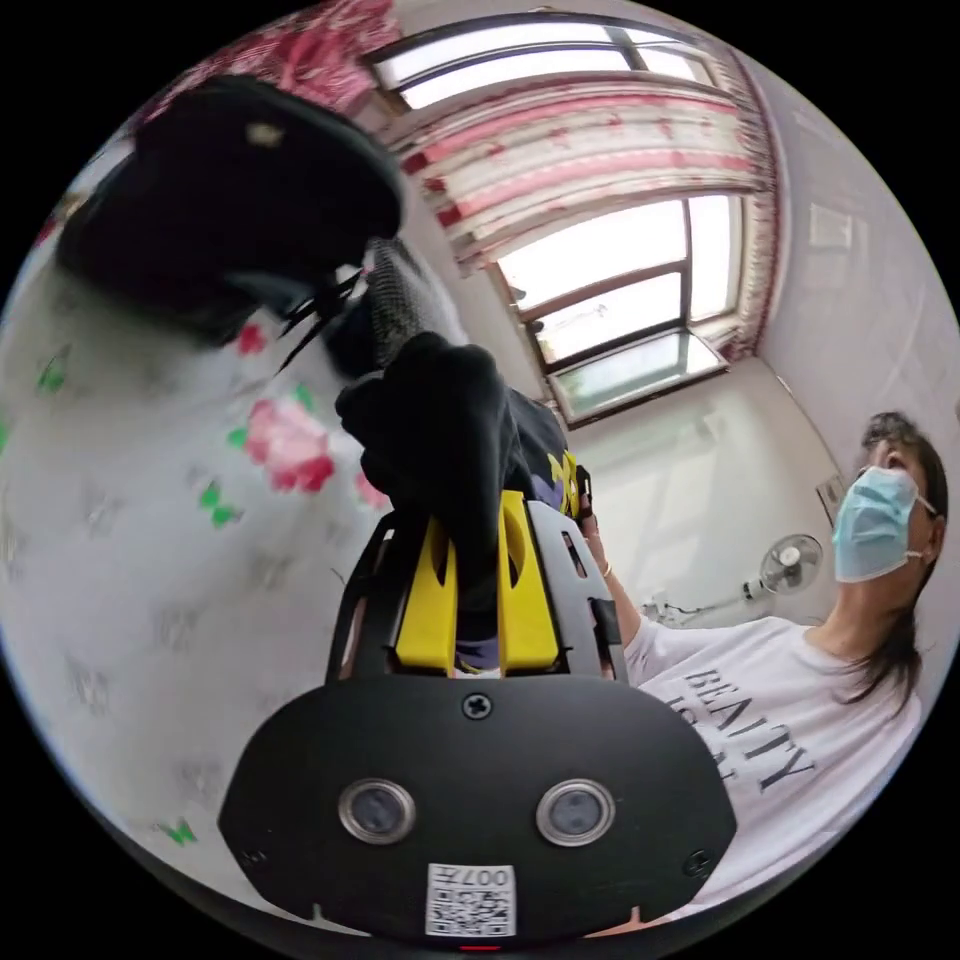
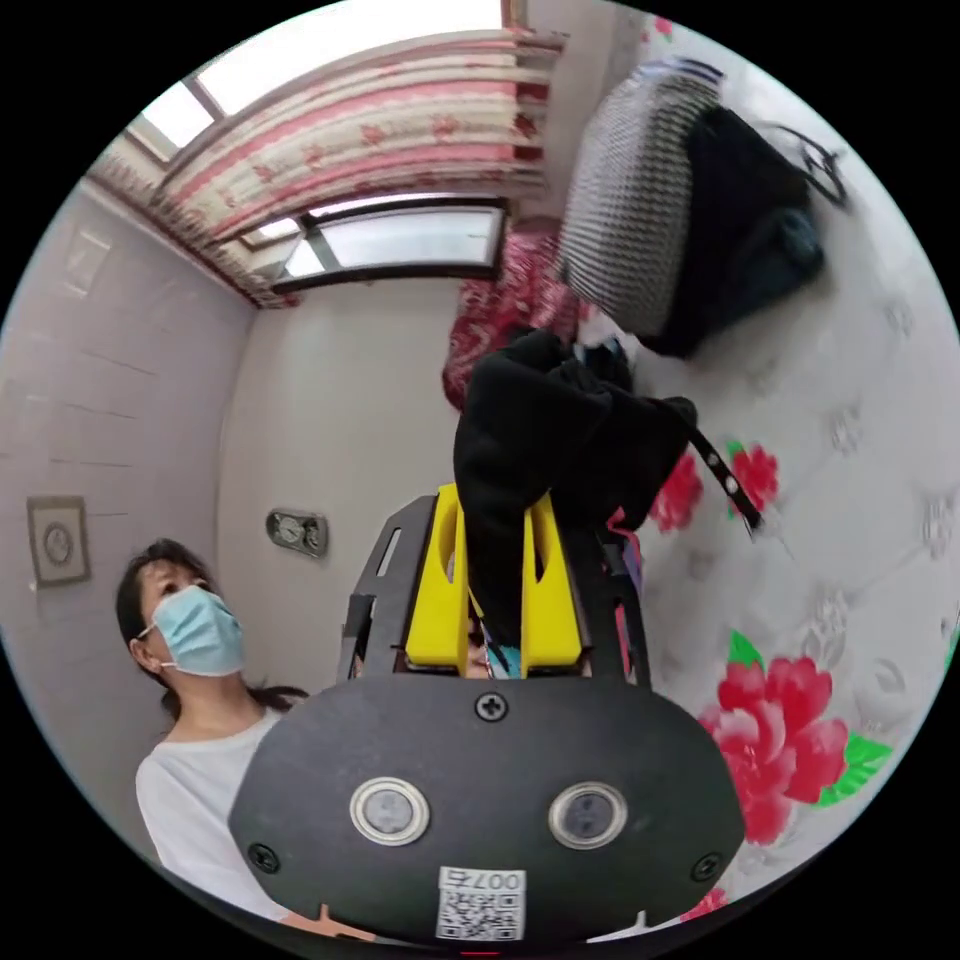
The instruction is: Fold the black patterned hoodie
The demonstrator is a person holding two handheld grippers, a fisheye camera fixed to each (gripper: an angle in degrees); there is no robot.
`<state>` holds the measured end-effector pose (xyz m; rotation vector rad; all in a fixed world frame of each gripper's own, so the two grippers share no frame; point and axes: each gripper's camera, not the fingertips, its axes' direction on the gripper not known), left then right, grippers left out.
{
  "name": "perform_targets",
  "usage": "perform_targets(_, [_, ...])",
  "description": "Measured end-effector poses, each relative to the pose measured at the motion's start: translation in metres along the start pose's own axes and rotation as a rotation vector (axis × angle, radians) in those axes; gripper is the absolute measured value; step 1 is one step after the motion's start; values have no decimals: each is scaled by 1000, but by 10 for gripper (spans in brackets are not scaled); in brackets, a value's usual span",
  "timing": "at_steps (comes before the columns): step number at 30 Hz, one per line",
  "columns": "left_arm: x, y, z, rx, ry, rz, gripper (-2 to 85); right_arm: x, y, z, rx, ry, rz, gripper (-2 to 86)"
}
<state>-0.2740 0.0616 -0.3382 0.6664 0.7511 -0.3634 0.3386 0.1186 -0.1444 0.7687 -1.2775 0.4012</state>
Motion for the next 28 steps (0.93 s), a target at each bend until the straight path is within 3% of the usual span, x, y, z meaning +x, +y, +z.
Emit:
perform_targets(6, [61, -197, 70, -8, -46, 225, 64, -138, -152, 15, 202, 76, -252, 55])
perform_targets(9, [46, -298, 137, -20, -237, 155, 76, -133, -230, 29, 337, 151, -196, 52])
perform_targets(12, [4, -310, 171, -17, -417, 4, 76, -73, -299, 47, 371, 301, -108, 50])
perform_targets(16, [-54, -235, 217, -109, -553, 51, 72, 61, -298, 53, 307, 409, 108, 24])
perform_targets(21, [-87, -48, 235, -297, -643, 210, 77, 112, -216, 65, 159, 433, 29, 5])
perform_targets(23, [-88, 22, 238, -361, -686, 242, 82, 112, -171, 80, 30, 533, -33, 4])
perform_targets(28, [-79, 193, 266, -589, -851, 276, 88, 94, 5, 156, -494, 1089, -235, 1])
